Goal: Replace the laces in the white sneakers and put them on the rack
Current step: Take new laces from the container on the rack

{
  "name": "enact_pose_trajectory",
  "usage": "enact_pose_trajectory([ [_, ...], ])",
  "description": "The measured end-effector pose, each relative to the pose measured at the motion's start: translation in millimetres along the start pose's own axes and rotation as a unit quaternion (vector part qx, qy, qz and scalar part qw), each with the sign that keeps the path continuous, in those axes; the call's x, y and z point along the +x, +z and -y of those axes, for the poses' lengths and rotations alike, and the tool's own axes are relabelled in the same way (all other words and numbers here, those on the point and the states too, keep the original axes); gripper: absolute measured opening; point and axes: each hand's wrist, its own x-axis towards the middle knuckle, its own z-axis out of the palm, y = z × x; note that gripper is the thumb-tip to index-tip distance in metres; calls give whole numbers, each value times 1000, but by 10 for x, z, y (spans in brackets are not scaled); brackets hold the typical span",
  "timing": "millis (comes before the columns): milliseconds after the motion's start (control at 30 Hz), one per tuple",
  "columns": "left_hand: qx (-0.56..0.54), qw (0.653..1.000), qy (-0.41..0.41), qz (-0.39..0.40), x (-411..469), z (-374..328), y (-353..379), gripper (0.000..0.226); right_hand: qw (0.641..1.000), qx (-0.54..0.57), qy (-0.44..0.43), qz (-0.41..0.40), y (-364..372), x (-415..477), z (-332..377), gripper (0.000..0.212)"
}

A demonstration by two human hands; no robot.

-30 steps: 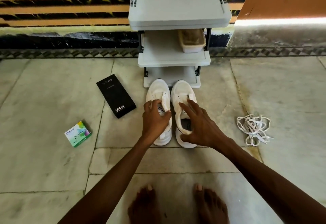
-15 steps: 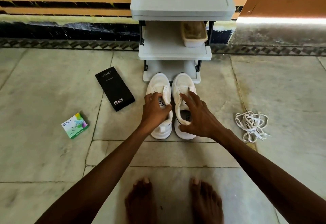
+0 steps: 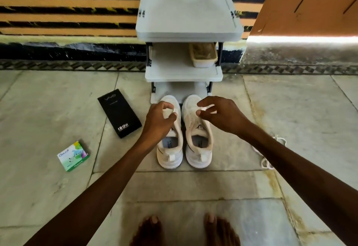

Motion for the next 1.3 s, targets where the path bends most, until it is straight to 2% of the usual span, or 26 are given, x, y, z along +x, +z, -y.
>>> enact_pose_trajectory([
  [167,-72,995,51,44,339,-434,-124,13,984,139,53,-97,-342,304,170,14],
  [267,-91,993,61,33,594,-674,-159,12,962,211,121,-125,-490,576,140,19],
  [400,-121,992,30,22,947,-858,-106,15,922,312,183,-139,-573,914,50,13],
  [533,-149,989,-3,26,1150,-935,7,18,896,362,211,-149,-532,1129,67,25],
  [600,-160,987,-11,24,1206,-944,67,19,868,410,233,-155,-492,1208,88,26],
  [733,-173,984,-7,33,1228,-891,144,19,789,515,261,-210,-372,1335,74,8],
  [767,-180,983,-8,35,1215,-869,147,20,778,525,265,-220,-341,1357,51,10],
  [867,-204,978,-17,35,1211,-786,152,21,789,508,266,-220,-291,1362,8,19],
  [967,-221,974,-32,28,1195,-739,165,18,782,540,248,-187,-304,1352,6,12],
  [1100,-240,969,-53,38,1141,-745,192,16,791,526,265,-164,-350,1398,4,18],
  [1233,-256,964,-53,47,1109,-735,209,18,770,550,264,-187,-338,1450,20,10],
  [1300,-263,963,-49,46,1117,-724,201,18,771,540,265,-211,-331,1427,46,10],
])
